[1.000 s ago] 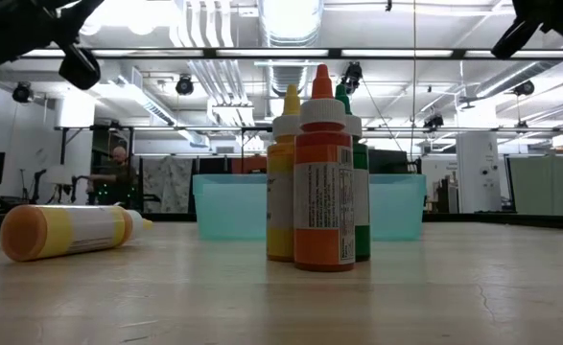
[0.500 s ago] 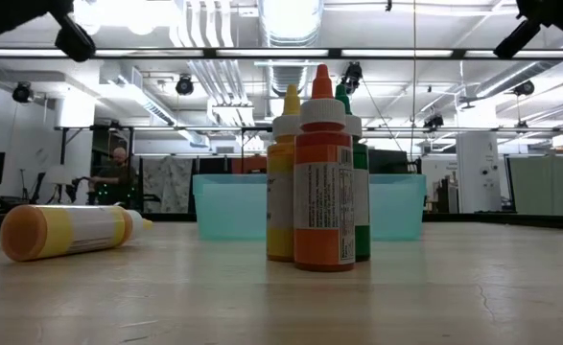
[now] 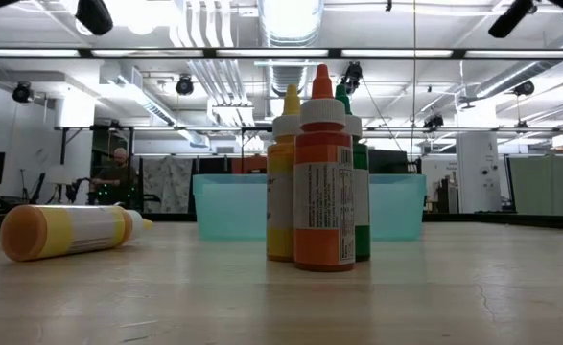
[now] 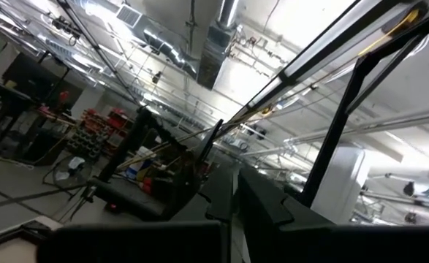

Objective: Pick & Place food coloring
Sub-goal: Put the black food coloring bottle into the green container

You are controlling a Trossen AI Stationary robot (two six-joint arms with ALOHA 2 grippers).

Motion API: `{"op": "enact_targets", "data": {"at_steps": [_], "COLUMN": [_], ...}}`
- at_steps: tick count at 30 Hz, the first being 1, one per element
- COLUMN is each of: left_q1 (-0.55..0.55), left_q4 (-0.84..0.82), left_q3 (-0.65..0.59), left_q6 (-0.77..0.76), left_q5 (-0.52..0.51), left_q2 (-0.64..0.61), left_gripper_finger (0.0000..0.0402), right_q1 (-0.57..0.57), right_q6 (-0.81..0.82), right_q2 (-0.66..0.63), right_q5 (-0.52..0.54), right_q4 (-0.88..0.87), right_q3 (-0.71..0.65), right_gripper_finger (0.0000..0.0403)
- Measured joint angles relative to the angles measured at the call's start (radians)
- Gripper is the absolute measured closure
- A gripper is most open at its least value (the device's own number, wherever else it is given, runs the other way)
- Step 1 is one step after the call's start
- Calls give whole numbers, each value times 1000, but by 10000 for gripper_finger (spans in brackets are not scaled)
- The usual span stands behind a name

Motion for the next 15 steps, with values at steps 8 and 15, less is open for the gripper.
{"op": "enact_targets", "data": {"at_steps": [8, 15], "left_q1": [0, 0], "left_q4": [-178, -350], "left_q3": [161, 308], "left_q6": [53, 144], "left_q5": [-18, -45], "left_q2": [78, 133], "left_gripper_finger": [401, 401], "right_q1": [0, 0], "right_q6": [-11, -47], "right_q2": [223, 424], "right_q5": [26, 26], "right_q4": [-245, -436], "right_q3": [259, 499], "right_gripper_finger": [394, 394]}}
